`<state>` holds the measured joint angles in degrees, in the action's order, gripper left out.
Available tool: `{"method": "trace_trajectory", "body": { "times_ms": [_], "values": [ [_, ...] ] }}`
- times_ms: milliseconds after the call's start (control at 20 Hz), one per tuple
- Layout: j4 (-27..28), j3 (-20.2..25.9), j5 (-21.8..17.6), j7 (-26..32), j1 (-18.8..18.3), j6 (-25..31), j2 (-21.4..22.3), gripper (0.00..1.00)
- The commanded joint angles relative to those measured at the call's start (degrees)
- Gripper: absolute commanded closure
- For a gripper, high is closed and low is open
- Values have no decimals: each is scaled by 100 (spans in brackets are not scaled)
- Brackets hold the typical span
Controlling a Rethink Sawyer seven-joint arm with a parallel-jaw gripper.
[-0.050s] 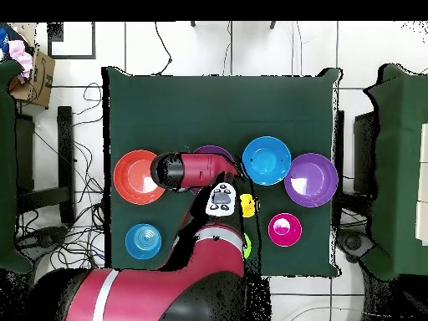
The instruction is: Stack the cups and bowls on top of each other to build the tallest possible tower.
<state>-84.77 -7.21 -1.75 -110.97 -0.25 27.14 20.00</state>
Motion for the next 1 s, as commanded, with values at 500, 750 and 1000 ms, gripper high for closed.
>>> {"method": "trace_trajectory", "body": {
  "times_ms": [500,750,1000],
  "values": [
    [43,778,-298,38,-225,-155,-285,0],
    [-35,787,-245,-52,-206,-149,-143,0],
    [-353,946,-194,-71,-269,-246,131,0]
  ]
}}
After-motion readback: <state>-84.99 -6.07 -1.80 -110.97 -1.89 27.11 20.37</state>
